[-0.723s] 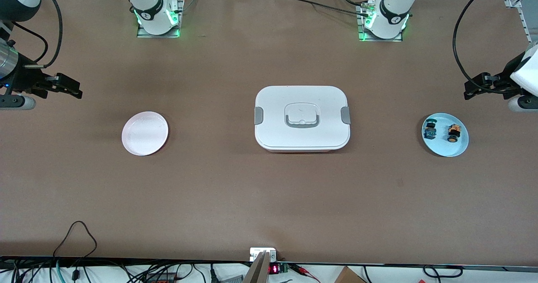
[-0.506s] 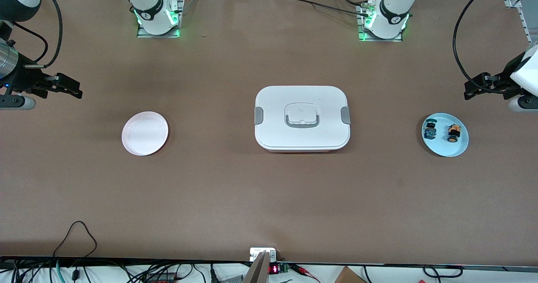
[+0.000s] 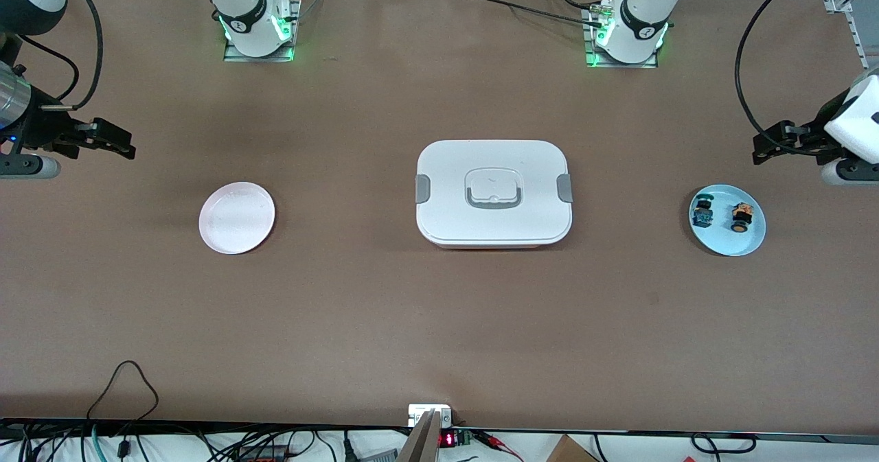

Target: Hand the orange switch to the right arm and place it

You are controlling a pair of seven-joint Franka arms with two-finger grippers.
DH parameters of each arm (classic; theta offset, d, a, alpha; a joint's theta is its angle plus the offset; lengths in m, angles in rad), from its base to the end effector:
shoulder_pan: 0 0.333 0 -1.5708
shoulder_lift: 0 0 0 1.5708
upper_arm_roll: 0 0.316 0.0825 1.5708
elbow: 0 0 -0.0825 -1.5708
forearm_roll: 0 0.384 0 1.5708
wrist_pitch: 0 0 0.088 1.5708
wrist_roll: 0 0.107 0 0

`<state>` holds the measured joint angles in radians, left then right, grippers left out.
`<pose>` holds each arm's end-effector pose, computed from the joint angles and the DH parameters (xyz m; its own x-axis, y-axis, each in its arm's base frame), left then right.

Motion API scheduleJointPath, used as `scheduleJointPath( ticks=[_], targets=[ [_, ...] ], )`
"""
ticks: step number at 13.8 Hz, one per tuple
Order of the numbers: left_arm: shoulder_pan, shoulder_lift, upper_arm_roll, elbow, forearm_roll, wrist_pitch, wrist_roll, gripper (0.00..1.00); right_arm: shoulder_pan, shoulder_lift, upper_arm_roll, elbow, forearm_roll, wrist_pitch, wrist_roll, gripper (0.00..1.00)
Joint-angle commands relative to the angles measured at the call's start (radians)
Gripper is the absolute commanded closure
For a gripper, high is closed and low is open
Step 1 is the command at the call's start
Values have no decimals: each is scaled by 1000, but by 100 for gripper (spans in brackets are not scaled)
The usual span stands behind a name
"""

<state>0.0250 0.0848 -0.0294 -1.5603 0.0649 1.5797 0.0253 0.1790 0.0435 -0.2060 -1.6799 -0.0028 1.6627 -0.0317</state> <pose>0.5789 0.0050 0.5823 0.9973 -0.0303 -0.0669 -0.0343 -0.9976 -0.0605 0.5692 -0.0135 0.5567 0.9982 0.0047 -0.0601 0.0053 -0.9999 0.0098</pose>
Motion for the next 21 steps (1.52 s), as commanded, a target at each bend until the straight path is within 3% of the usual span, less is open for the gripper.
scheduleJointPath(
  ticks=[1, 5, 7, 11, 16, 21],
  targets=[
    [1, 7, -20, 37, 9, -9, 10, 0, 0, -11, 4, 5, 6, -17, -2, 0],
    [16, 16, -17, 52, 1, -93, 18, 0, 0, -10, 4, 19, 6, -17, -5, 0],
    [15, 13, -18, 49, 13, -197, 63, 0, 0, -10, 4, 20, 6, -17, -4, 0],
    [59, 15, -14, -1, 19, -208, 359, 0, -4, -7, 2, 20, 6, -15, 0, 0],
    [157, -7, -12, -248, 21, -2, 869, 0, -1, -8, 4, 20, 6, -17, 1, 0],
    [207, 1, -14, -388, 78, 210, 1246, 0, 0, -11, 5, 22, 9, -17, 10, 0]
  ],
)
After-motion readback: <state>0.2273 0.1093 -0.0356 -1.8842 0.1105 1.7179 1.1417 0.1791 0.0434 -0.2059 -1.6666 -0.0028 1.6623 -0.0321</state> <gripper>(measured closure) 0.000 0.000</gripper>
